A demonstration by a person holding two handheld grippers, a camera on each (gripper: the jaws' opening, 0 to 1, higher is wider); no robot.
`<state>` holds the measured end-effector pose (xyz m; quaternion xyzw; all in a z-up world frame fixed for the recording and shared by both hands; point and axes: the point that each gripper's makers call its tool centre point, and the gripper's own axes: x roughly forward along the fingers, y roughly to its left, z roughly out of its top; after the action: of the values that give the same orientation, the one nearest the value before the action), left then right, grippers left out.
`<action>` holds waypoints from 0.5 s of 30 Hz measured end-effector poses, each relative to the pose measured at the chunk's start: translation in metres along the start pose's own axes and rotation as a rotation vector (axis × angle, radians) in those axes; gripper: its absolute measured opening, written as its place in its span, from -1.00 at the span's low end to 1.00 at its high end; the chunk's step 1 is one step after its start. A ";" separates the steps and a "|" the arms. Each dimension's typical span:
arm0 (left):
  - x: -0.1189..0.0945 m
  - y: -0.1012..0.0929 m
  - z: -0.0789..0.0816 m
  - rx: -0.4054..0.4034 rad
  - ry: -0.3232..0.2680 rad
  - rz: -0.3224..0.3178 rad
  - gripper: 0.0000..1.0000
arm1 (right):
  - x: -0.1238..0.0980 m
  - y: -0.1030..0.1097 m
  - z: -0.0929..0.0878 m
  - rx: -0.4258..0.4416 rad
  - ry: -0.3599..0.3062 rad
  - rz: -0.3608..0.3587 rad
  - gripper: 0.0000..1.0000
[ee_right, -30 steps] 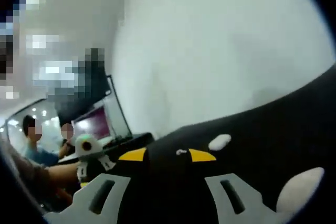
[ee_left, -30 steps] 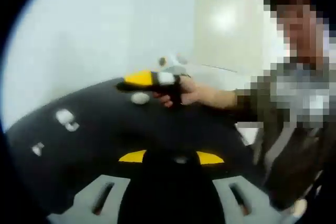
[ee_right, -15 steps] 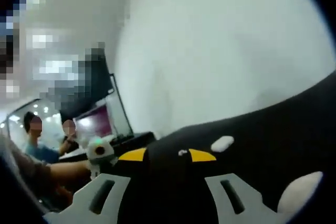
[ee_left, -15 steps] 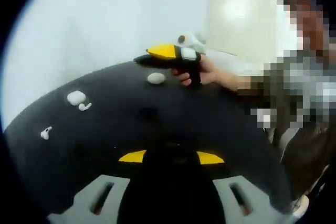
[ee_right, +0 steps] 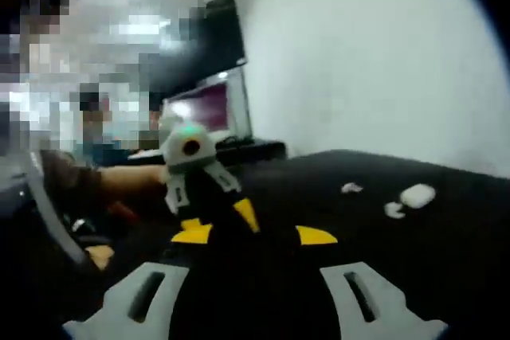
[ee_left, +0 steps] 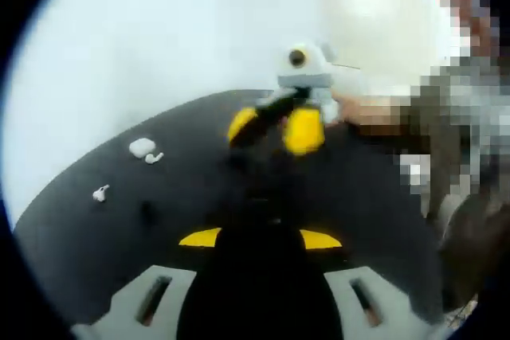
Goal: Pick up three earphones and place each one into its charging case using tactile feedback, ensure that each earphone is properly inserted and securely positioned inside the case.
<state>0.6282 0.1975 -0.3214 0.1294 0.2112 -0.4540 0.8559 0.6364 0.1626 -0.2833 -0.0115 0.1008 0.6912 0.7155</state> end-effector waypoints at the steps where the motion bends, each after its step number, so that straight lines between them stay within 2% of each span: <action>1: -0.001 0.003 0.000 0.007 -0.012 0.044 -0.33 | 0.006 0.005 -0.005 -0.011 0.019 0.015 -0.04; 3: -0.004 0.007 -0.002 0.012 -0.022 0.106 -0.36 | 0.016 0.011 -0.011 -0.034 0.040 0.033 -0.01; 5: -0.006 0.007 -0.001 -0.013 -0.052 0.116 -0.36 | 0.020 0.010 -0.011 -0.038 0.043 0.031 0.00; 9: -0.007 0.008 -0.001 -0.035 -0.069 0.120 -0.34 | 0.021 0.003 -0.015 -0.005 0.050 0.024 0.05; 11: -0.006 0.010 -0.002 -0.032 -0.070 0.129 -0.34 | 0.021 0.001 -0.023 0.025 0.081 0.032 0.15; 15: -0.005 0.012 0.000 -0.038 -0.083 0.141 -0.34 | 0.021 0.005 -0.023 0.012 0.088 0.047 0.18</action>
<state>0.6361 0.2077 -0.3189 0.1087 0.1746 -0.3937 0.8959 0.6292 0.1800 -0.3083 -0.0353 0.1365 0.7060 0.6941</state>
